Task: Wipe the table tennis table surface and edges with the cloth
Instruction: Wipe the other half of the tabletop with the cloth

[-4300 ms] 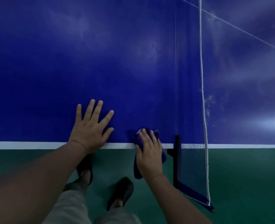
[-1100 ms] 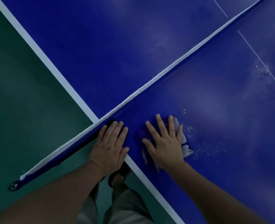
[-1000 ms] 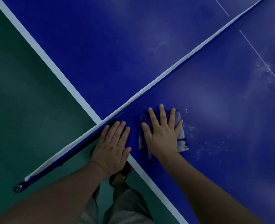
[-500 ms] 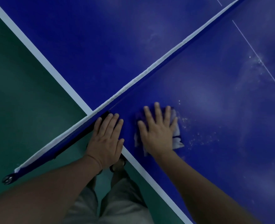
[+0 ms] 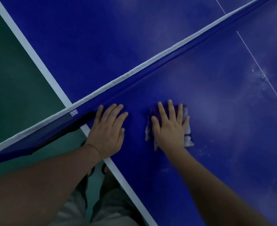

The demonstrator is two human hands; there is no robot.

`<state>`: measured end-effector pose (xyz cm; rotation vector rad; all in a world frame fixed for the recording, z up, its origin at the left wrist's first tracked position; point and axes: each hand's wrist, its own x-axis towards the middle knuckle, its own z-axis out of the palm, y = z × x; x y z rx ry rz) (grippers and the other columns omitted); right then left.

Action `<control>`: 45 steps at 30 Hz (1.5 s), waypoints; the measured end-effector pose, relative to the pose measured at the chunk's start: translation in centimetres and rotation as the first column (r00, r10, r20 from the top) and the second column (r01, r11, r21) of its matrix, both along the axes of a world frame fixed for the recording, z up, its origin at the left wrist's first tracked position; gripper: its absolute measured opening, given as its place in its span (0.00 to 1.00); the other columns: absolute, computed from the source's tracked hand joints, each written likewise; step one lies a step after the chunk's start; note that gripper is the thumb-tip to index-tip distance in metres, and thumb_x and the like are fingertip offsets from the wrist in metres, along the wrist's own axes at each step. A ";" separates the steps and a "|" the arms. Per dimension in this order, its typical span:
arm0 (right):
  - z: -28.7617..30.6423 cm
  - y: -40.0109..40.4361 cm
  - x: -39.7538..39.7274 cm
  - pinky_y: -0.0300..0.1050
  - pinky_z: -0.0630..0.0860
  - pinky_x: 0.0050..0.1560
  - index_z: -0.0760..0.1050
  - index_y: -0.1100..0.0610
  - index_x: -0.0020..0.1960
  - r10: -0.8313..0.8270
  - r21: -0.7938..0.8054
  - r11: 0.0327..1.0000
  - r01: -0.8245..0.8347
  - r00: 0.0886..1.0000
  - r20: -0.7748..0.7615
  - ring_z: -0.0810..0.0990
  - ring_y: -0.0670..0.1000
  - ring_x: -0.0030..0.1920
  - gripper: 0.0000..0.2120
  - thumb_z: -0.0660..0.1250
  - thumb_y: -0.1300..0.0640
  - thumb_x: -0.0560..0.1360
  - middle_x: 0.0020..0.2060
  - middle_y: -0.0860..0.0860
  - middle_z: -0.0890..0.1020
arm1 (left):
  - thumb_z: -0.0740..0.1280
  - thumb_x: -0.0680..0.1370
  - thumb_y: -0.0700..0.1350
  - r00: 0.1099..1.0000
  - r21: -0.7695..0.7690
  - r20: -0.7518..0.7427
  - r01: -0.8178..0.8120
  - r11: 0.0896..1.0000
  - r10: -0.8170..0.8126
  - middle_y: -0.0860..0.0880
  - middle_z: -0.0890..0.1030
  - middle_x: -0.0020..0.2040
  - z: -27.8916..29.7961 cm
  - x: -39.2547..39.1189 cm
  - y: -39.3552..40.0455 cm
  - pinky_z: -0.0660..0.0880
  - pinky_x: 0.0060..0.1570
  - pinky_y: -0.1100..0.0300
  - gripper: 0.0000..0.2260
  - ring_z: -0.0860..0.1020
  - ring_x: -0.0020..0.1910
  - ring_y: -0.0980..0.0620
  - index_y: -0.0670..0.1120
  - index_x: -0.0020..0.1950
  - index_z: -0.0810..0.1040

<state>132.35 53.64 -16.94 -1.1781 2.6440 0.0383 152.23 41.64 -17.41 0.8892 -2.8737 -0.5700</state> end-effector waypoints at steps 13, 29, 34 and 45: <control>-0.6 -6.2 -7.7 0.71 0.43 0.75 0.54 0.40 0.80 -0.022 -0.068 0.997 0.024 0.999 0.036 0.43 0.57 0.81 0.27 0.47 0.37 0.82 0.81 0.47 0.53 | 0.52 0.80 0.50 0.984 0.000 0.177 -0.024 1.000 0.024 0.38 0.68 0.75 0.0 -2.1 -0.6 0.59 0.74 0.35 0.26 0.64 0.76 0.39 0.40 0.73 0.71; -1.2 -5.8 -8.9 0.72 0.45 0.75 0.56 0.41 0.79 -0.110 -0.095 0.990 0.108 0.994 -0.016 0.45 0.58 0.80 0.27 0.46 0.37 0.81 0.81 0.48 0.55 | 0.53 0.77 0.50 0.976 0.001 0.199 0.086 0.996 -0.084 0.41 0.70 0.75 1.3 -6.7 -1.2 0.61 0.74 0.37 0.26 0.67 0.75 0.41 0.42 0.72 0.73; -1.3 -6.8 -7.6 0.71 0.47 0.74 0.61 0.43 0.78 0.240 -0.090 0.966 -0.241 0.970 -0.021 0.50 0.58 0.80 0.26 0.48 0.37 0.82 0.80 0.49 0.60 | 0.52 0.80 0.52 0.963 -0.012 0.223 0.156 0.988 -0.150 0.41 0.65 0.78 0.8 -10.8 -2.5 0.55 0.78 0.41 0.27 0.60 0.79 0.43 0.43 0.77 0.67; -0.8 -6.1 -11.3 0.71 0.42 0.75 0.56 0.42 0.80 -0.027 -0.069 0.997 0.026 1.000 -0.011 0.45 0.58 0.81 0.28 0.47 0.37 0.81 0.81 0.48 0.55 | 0.44 0.82 0.56 0.941 0.006 0.234 0.251 0.968 -0.246 0.43 0.48 0.83 0.4 -15.2 -4.7 0.39 0.79 0.48 0.31 0.44 0.81 0.45 0.43 0.82 0.50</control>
